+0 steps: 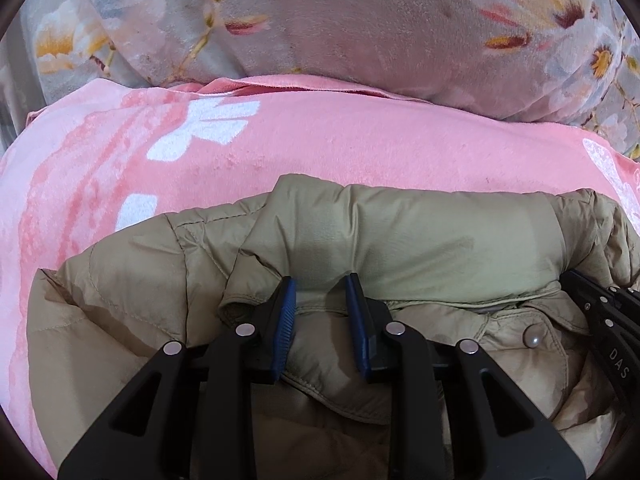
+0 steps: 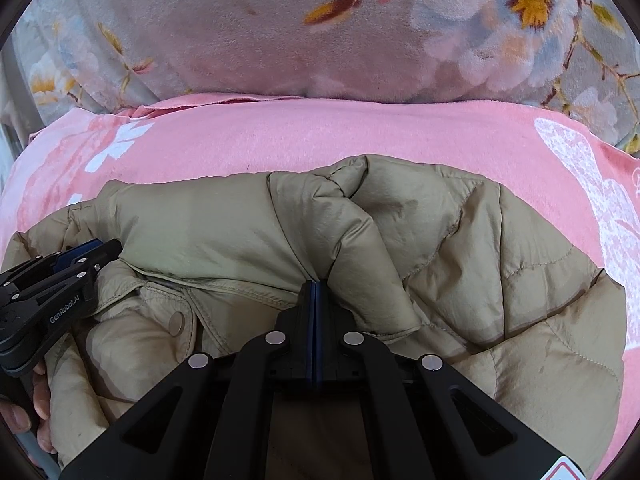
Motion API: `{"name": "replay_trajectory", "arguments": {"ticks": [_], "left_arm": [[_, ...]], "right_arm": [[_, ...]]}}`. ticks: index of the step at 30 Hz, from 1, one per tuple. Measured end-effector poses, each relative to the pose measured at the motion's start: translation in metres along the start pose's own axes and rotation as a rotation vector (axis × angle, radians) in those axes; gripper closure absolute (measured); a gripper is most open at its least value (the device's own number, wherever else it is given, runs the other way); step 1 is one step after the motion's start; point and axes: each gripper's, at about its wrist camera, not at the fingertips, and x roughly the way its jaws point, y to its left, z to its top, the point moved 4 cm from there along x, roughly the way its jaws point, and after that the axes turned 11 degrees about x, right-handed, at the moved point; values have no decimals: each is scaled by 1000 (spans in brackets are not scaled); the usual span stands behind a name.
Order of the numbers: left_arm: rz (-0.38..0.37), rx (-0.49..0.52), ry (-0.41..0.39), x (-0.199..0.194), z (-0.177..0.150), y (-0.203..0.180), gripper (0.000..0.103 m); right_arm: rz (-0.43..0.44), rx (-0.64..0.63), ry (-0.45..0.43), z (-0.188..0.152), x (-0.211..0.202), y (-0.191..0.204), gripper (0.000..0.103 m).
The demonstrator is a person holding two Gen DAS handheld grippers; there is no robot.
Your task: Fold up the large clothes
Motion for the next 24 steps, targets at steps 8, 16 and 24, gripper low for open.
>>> {"name": "replay_trajectory", "arguments": {"ticks": [8,16,24], "left_arm": [[22,14,5,-1,0,-3,78],[31,19,10,-2,0,-3,78],[41,24,16,-4,2,-3,78]], "right_arm": [[1,0,1,0,0,-1,103],[1,1,1,1,0,0,103],[1,1,2,1,-1,0,103]]}}
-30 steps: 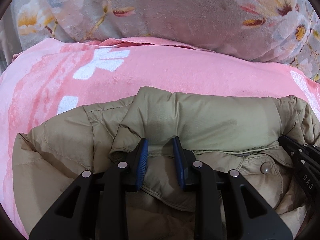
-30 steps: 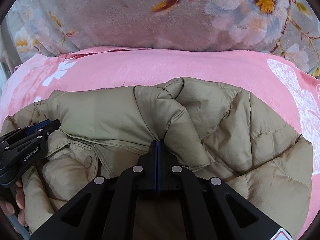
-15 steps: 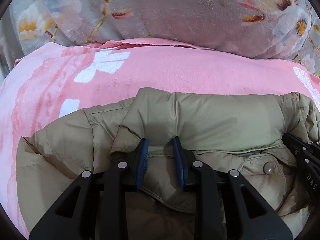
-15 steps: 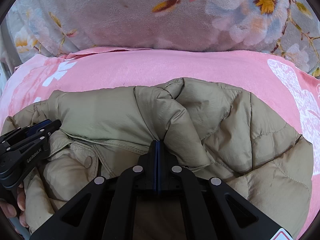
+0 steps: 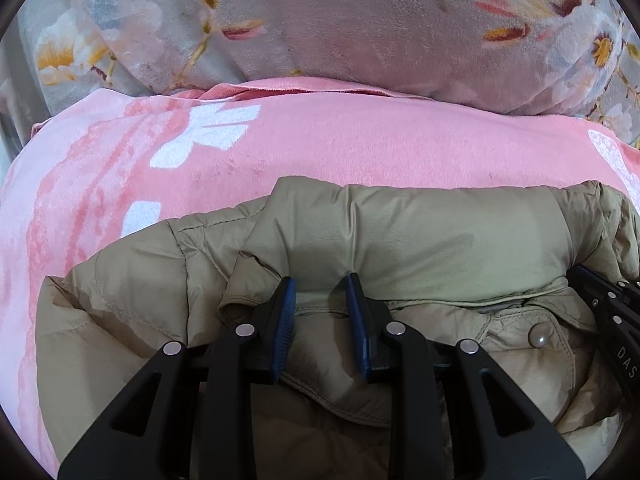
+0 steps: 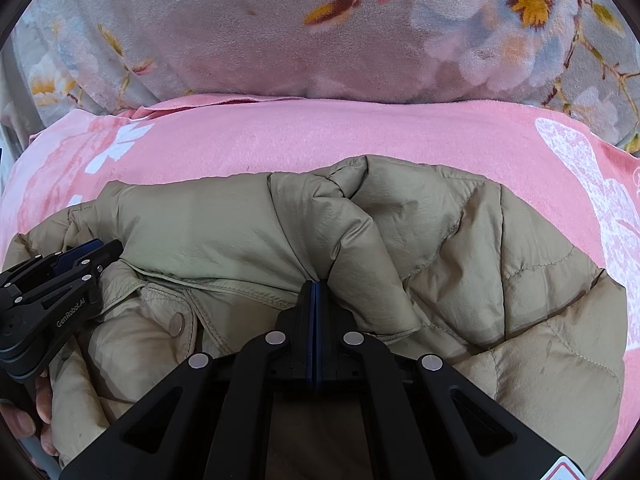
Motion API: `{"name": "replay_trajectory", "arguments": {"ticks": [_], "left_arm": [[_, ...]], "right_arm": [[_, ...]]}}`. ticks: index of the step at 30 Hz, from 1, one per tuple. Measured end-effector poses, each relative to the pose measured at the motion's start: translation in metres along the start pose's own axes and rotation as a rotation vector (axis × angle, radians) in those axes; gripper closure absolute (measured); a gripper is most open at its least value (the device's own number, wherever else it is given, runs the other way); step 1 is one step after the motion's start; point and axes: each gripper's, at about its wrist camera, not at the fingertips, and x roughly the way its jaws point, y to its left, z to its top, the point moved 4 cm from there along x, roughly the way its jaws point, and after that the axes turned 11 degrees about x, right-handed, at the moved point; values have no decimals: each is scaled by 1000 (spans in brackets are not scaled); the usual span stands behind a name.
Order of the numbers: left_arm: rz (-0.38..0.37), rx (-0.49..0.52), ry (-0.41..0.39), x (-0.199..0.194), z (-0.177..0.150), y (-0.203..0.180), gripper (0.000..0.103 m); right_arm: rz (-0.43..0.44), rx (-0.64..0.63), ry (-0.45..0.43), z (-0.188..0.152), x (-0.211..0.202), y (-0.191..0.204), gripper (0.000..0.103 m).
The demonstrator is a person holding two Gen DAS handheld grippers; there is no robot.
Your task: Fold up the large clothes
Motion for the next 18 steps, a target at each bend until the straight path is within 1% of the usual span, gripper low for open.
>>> {"name": "replay_trajectory", "arguments": {"ticks": [11,16,17,18], "left_arm": [[5,4,6,-2,2,0,78],[-6,-5,7,-6,4,5,77],[-10,-10,12,-9,3,6,76],[-12,-17,24,-20,-1,9,69]], "right_arm": [[12,10,4,2,1,1,103],[80,64,9,3,-5,-7,103],[90,89,13,0,-14,-11,103],[95,119,22,-5,-26,-17,100]]}}
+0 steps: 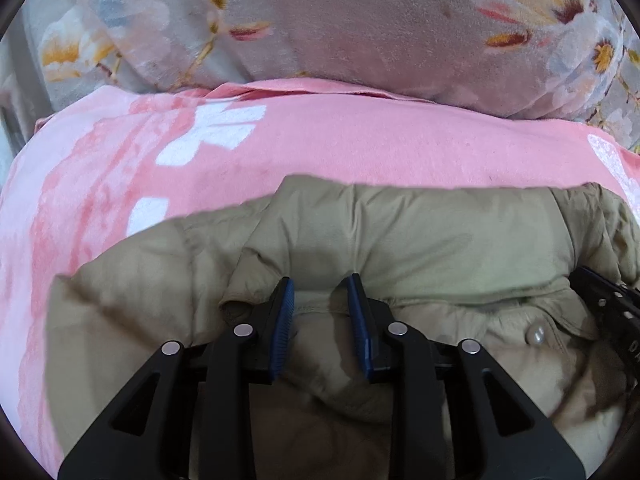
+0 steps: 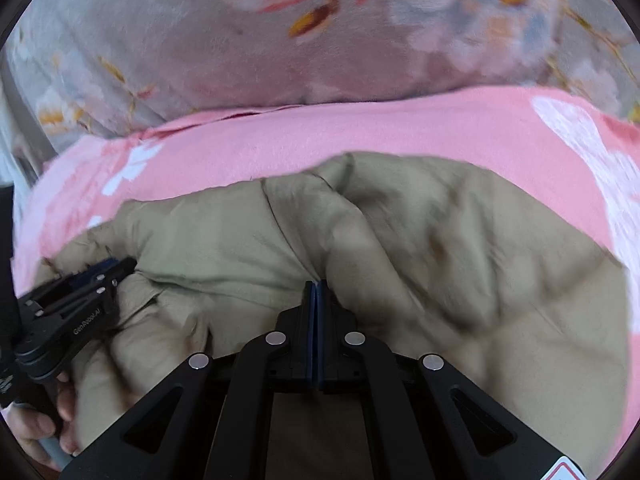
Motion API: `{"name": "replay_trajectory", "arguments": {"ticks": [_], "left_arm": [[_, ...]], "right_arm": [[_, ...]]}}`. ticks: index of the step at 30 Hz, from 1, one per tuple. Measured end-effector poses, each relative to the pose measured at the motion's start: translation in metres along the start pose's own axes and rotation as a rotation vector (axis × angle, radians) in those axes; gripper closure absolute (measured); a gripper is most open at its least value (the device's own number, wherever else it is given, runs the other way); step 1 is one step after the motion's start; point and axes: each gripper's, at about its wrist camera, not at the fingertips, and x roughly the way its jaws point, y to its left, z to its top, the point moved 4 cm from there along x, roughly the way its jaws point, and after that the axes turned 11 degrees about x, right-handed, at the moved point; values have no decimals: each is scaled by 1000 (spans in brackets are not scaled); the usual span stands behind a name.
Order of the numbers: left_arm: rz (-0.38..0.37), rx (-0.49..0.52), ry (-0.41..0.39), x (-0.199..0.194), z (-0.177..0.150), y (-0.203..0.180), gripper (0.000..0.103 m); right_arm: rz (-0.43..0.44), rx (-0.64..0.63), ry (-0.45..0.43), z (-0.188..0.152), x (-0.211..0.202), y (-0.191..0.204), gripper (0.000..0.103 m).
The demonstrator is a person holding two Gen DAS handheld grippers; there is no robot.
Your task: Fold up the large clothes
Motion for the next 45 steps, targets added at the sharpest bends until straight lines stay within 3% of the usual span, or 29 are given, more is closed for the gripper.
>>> {"name": "replay_trajectory", "arguments": {"ticks": [1,2,3,4,5,7,12,15,19,23,25,26,27,28,30,33,38,45], "left_arm": [[-4,-12,9,-15,-5,2,60],[-9,-27,6,-34,-10,5,33],[-30,-46,-18,-59,-23,12,18],[-62,-61,-45,-82,-37,19,15],[-103,-73,-64,-110,-59,30,14],[-119,-87,-28,-142,-98,49,13],[-157,-220,74,-205,-217,108,13],[-160,-288,110,-234,-283,128,13],[-202,-339,111,-259,-325,127,13],[-310,-404,128,-260,-346,112,14],[-374,-461,150,-253,-357,103,20],[-342,-459,134,-256,-360,101,25],[-319,-440,133,-259,-360,98,35],[-306,-432,137,-260,-360,95,41],[-315,-426,139,-262,-360,93,74],[-335,-417,128,-273,-361,93,95],[-353,-404,44,-316,-357,99,101],[-416,-395,-109,-417,-356,130,102]], "right_arm": [[25,43,7,-8,-21,-6,87],[50,69,2,-16,-41,-11,83],[76,89,-9,-30,-72,-21,73],[88,96,-13,-44,-98,-31,62],[96,95,-17,-59,-122,-42,58],[57,80,-28,-104,-179,-74,46],[-72,107,-40,-212,-282,-145,38],[-78,199,-11,-260,-310,-176,37],[-6,279,22,-305,-320,-187,37],[95,380,56,-329,-311,-184,37],[64,369,13,-333,-310,-176,36],[59,360,11,-334,-311,-172,36],[56,351,8,-335,-310,-167,44],[68,341,14,-334,-310,-163,69],[33,310,36,-334,-308,-156,93],[49,318,6,-330,-322,-152,99],[79,293,-101,-330,-373,-146,101],[130,187,-276,-337,-476,-126,101]]}}
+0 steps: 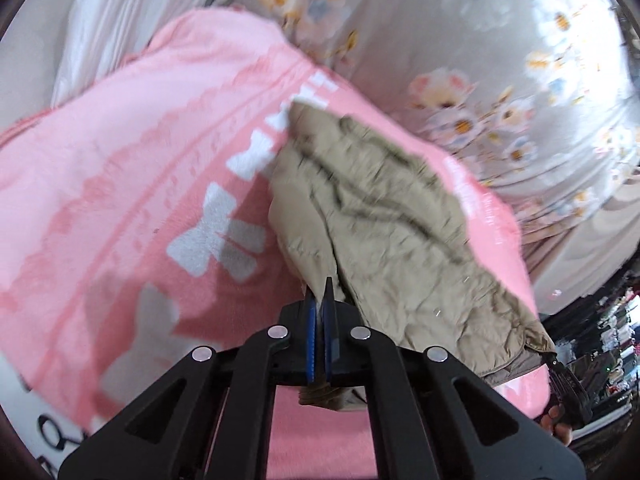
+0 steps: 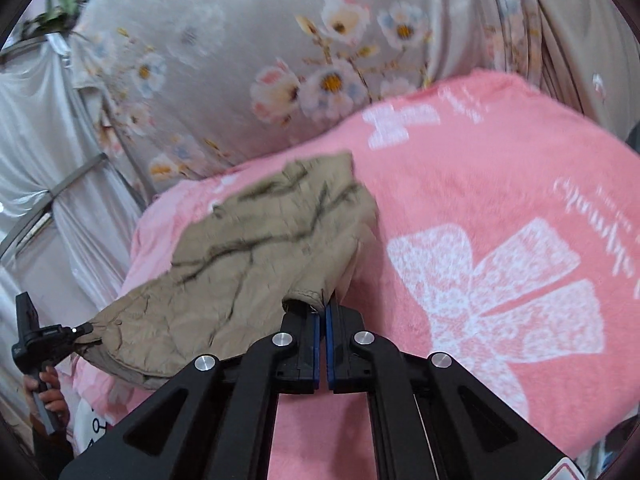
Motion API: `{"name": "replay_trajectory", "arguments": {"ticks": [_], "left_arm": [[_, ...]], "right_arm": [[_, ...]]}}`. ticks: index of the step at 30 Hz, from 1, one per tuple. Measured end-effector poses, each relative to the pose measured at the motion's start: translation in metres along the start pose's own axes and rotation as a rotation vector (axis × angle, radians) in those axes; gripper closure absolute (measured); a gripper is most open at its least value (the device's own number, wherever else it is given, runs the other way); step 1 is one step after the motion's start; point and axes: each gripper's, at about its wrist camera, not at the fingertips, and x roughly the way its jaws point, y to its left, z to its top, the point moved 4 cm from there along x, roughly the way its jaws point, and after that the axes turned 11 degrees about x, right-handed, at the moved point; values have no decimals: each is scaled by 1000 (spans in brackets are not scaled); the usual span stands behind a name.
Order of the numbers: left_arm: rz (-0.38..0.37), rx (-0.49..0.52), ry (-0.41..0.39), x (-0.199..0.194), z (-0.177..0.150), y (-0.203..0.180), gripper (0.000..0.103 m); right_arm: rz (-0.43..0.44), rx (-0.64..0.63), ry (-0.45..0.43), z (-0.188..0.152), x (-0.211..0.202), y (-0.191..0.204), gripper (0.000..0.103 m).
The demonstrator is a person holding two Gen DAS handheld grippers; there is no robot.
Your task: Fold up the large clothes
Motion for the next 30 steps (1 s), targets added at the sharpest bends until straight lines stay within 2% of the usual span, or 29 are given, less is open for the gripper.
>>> {"name": "replay_trajectory", "arguments": {"ticks": [4,7,10,12,15,21,26,30], "left_arm": [[-35,-2,-81,-53,10,-8,102],[-26,15,-157,-82,35,-16,102],[9,65,-209,-89,67,-30,101],[31,90,-217,-80,88,-35,101],[147,139,-196,-35,128,-40,100],[346,177,-118,70,181,-28,100],[414,164,-21,148,195,-3,100],[459,160,49,195,190,15,100]], "right_arm": [[49,-70,-117,19,-54,27,101],[89,-80,-196,44,-74,42,101],[115,-63,-239,77,-65,52,101],[104,-50,-244,102,-38,56,101],[54,-34,-223,132,23,56,101],[-35,24,-186,164,132,44,101],[-107,67,-117,169,208,28,101],[-168,66,-71,160,252,17,101]]}}
